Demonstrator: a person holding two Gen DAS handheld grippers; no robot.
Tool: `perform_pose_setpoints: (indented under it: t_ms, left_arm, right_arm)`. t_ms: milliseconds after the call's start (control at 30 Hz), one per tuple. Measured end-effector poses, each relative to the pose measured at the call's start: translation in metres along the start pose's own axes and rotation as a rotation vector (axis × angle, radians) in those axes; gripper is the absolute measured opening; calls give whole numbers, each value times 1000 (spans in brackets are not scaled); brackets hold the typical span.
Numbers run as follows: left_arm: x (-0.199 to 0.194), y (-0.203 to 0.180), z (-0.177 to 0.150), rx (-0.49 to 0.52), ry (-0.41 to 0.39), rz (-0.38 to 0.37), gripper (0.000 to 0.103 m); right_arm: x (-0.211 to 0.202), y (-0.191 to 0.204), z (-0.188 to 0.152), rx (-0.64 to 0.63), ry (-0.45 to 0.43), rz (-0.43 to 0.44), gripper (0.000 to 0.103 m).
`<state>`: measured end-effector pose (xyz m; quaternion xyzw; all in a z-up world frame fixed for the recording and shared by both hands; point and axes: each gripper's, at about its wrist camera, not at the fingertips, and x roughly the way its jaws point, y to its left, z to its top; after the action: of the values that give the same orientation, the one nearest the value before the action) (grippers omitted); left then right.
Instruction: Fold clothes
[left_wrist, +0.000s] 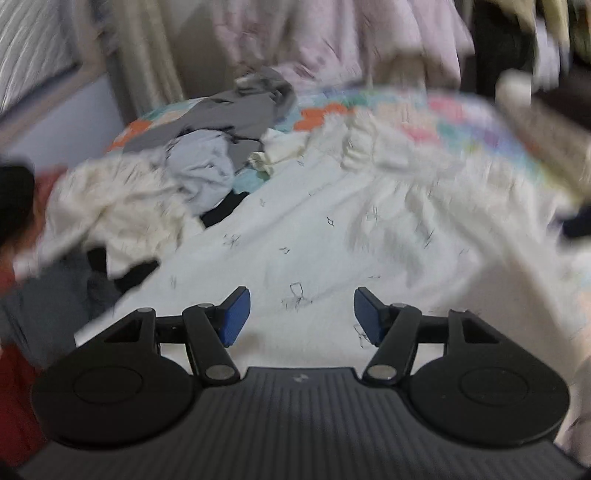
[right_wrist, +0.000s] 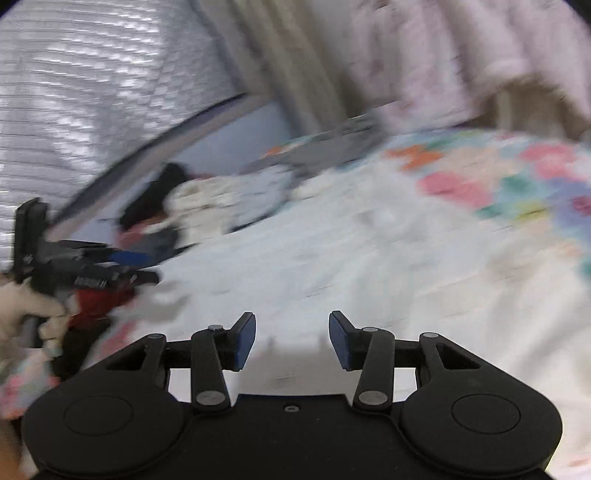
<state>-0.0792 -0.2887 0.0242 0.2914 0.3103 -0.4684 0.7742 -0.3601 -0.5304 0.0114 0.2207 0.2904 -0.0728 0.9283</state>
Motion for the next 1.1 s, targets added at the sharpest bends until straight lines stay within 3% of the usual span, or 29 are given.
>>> perform_pose_setpoints:
  t_ms: [67, 133, 267, 400, 533, 667, 700, 800, 900, 1100]
  left_arm:
    - [16, -21, 16, 17, 13, 31, 62]
    - [18, -36, 31, 13, -1, 8, 62]
    - [17, -65, 57, 29, -41, -29, 63]
    - [27, -89, 68, 107, -87, 30, 63]
    - [50, -102, 74, 53, -101, 33, 64]
    - [74, -107, 79, -57, -74, -8, 64]
    - [80, -109, 82, -62, -68, -10, 64]
    - [99, -111, 94, -60, -70, 2, 64]
    - [122, -108, 111, -98, -82, -19, 64]
    - [161, -106, 150, -294, -119, -107, 64]
  right_arm:
    - [-16, -24, 15, 0, 2, -31, 50]
    - [-32, -47, 31, -2, 9, -41, 50]
    - [-41, -81, 56, -107, 121, -131, 53]
    - [-24, -112, 67, -234, 276, -183, 57]
    - [7, -142, 77, -280, 360, -222, 59]
    - [48, -178, 95, -98, 352, -128, 61]
    - [57, -190, 96, -64, 310, -126, 61]
    - [74, -222, 88, 34, 253, -252, 62]
    - [79, -241, 75, 179, 236, -159, 62]
    - [96, -231, 71, 171, 286, -193, 63]
